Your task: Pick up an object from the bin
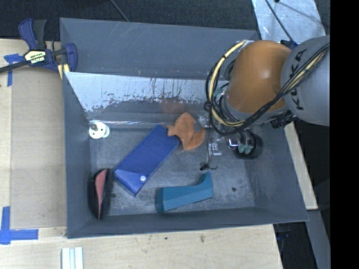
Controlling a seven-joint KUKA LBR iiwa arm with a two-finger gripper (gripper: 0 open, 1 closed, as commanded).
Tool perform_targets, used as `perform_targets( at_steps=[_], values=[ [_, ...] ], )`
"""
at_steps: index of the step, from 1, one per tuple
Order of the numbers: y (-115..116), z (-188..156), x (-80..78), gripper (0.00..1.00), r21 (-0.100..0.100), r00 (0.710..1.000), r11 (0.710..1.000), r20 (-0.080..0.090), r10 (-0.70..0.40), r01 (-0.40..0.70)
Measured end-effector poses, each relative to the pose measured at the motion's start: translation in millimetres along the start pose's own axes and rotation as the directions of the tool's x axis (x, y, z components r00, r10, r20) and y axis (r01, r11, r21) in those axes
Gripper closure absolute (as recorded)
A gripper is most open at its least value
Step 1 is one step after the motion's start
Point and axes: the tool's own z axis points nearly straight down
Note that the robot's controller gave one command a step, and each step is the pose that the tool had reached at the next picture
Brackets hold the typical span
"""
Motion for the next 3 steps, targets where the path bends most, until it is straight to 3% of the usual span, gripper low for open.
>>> perform_targets(
  at_steps=[1,2,3],
  values=[
    [0,-5,-1.6,0.0,0.0,1.0,1.0,0.008,0.0,0.0],
    [-12,31,-17.4,0.0,-0.002,0.996,0.996,0.012,0.087,-0.087],
    [-32,82,-46.7,1.0,0.0,0.998,0.998,0.012,0.055,-0.055]
  ],
)
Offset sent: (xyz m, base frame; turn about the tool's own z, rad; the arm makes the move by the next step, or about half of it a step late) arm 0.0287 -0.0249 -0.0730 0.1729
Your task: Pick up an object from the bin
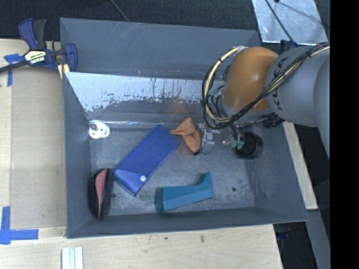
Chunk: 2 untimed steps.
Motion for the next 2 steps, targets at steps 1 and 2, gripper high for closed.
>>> perform_targets(
  at_steps=[1,2],
  values=[
    [0,0,0.0,1.0,0.0,1.0,1.0,0.0,0.0,0.0],
    [-2,-84,18.1,1.0,0.0,0.999,0.999,-0.004,-0.032,0.032]
  ],
)
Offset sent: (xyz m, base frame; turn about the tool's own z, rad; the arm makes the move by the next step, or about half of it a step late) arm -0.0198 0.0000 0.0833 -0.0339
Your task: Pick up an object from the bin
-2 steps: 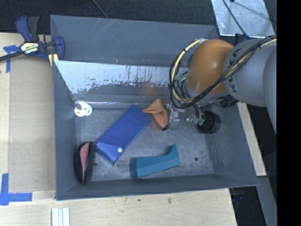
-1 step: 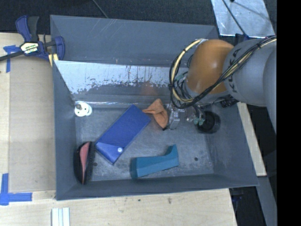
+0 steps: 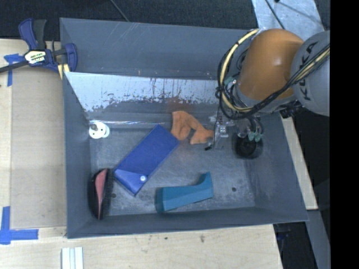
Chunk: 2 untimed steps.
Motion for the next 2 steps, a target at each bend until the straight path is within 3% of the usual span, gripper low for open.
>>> perform_targets(
  at_steps=[1,2],
  values=[
    [0,0,0.0,1.0,0.0,1.0,1.0,0.0,0.0,0.0],
    [0,-148,-13.6,1.0,0.0,1.0,1.0,0.003,0.013,-0.013]
  ],
)
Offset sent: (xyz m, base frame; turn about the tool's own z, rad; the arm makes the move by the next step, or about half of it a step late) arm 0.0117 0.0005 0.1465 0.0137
